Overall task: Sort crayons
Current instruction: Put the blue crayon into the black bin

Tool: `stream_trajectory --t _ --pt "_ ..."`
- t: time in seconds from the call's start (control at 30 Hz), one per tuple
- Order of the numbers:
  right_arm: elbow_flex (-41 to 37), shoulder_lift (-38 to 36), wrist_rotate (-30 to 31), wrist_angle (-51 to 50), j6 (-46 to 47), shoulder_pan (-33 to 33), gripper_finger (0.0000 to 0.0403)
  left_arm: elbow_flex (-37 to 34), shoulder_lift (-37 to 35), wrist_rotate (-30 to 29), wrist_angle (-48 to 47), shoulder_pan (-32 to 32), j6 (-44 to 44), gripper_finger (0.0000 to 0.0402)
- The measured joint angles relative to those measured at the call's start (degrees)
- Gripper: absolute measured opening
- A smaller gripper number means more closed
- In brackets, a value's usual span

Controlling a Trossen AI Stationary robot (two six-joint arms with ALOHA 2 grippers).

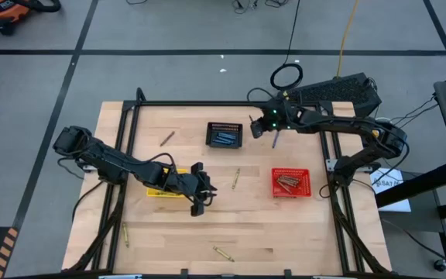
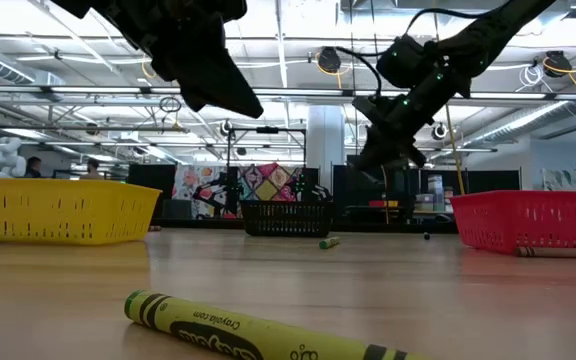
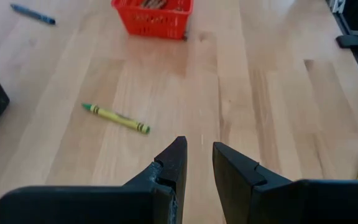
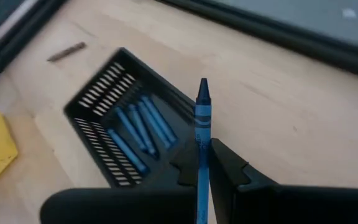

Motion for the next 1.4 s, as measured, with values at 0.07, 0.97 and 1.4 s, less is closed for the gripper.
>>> stream_trajectory --t 0.07,0.97,1.4 --pt "0.0 0.0 0.0 1.6 -1.9 0.8 0.0000 0.0 0.0 0.0 -1.1 0.0 -1.3 0.0082" --pt "5.0 1.7 -7.4 10.1 -12.2 5.0 0.0000 0.4 0.0 6.9 3.8 0.1 -8.3 0.0082" --pt "15.5 14.3 -7.4 3.8 -16.6 6.8 0.0000 1.3 0.0 11.0 -1.1 0.6 -11.3 0.0082"
